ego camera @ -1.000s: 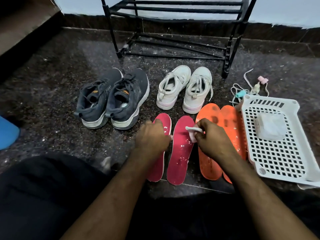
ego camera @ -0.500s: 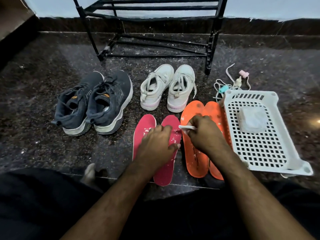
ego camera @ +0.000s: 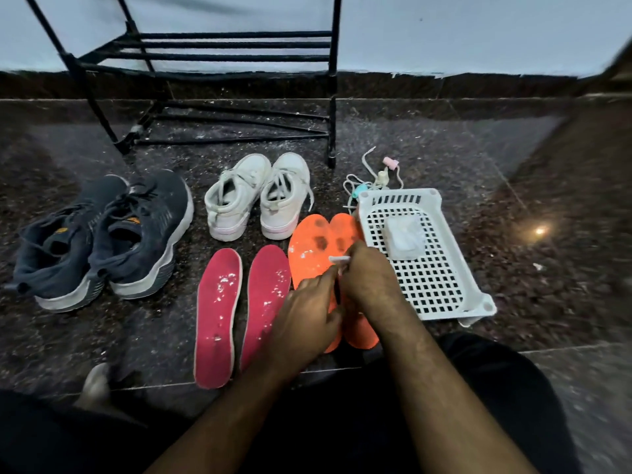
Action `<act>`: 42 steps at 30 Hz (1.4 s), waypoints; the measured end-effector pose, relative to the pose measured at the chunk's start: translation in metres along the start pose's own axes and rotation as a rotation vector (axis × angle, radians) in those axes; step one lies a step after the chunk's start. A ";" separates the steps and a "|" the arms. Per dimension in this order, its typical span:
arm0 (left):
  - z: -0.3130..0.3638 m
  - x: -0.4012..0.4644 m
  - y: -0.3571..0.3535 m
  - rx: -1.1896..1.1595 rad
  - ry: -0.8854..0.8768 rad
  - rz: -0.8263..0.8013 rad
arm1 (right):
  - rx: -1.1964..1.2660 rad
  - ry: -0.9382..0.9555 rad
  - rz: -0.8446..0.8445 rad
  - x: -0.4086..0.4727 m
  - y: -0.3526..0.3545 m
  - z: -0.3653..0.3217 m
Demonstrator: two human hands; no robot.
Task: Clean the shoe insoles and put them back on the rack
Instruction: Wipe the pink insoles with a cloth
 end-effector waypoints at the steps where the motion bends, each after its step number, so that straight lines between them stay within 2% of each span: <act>1: 0.004 0.001 -0.004 -0.021 -0.003 0.002 | -0.008 -0.013 0.006 0.000 -0.001 0.006; 6: 0.004 0.007 -0.017 0.030 -0.016 -0.027 | -0.029 -0.073 0.055 0.020 -0.024 0.047; 15: -0.019 0.021 -0.008 -0.007 0.043 0.052 | -0.127 -0.103 0.037 0.023 -0.008 0.021; 23: -0.031 0.026 0.009 -0.073 0.101 0.145 | -0.076 0.043 -0.022 0.024 -0.012 -0.009; 30: -0.033 0.019 0.041 -0.061 0.098 0.218 | 0.039 0.186 0.025 0.020 -0.009 -0.037; 38: -0.084 -0.010 0.116 -0.206 0.249 0.335 | 0.131 0.364 0.056 0.000 -0.009 -0.075; 42: -0.101 -0.026 0.129 -0.222 0.279 0.315 | 0.137 0.448 0.061 -0.017 -0.023 -0.104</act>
Point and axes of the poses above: each hand's wrist, its own x-axis towards the middle knuckle, its own y-axis out of the back of the hand, z = x × y, the point moved 10 cm from there along x, towards the middle knuckle, and after that the axes turned 14 degrees about y, right-handed, at the moved point
